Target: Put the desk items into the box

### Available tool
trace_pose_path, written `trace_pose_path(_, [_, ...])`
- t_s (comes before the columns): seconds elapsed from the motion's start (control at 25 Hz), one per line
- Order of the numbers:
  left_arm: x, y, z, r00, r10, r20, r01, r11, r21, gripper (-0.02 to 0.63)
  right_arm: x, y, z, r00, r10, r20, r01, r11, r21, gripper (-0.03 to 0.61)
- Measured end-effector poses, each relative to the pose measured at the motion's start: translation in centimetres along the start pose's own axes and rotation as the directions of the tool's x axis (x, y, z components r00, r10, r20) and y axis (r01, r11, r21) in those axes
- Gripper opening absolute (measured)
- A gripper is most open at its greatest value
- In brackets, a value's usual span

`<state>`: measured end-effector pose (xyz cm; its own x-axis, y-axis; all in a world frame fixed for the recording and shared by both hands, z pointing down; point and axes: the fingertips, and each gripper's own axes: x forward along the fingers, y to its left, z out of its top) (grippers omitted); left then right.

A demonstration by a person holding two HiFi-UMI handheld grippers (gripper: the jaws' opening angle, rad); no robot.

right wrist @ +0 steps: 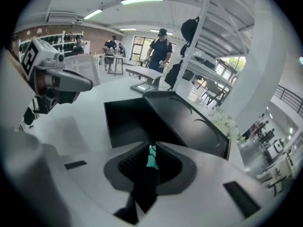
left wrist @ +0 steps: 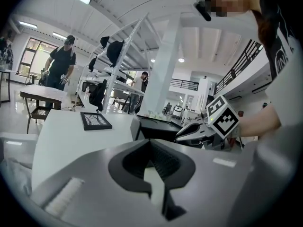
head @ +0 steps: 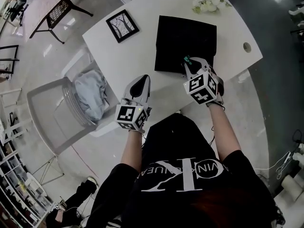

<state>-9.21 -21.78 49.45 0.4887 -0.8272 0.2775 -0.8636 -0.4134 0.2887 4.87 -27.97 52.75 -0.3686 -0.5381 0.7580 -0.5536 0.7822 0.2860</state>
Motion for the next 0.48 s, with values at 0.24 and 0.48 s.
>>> trace_pose_path(0.24, [-0.4, -0.4, -0.3, 1.0, 0.001, -0.003, -0.001, 1.0, -0.002, 0.011, -0.7, 0.2, 0.5, 0.999, 0.022, 0.048, -0.025, 0.997, 0.075, 0.018])
trace_pose_path(0.48, [-0.6, -0.8, 0.1, 1.0, 0.0, 0.008, 0.0, 1.0, 0.005, 0.011, -1.6, 0.0, 0.7, 0.997, 0.013, 0.076, -0.02, 0.996, 0.09, 0.018])
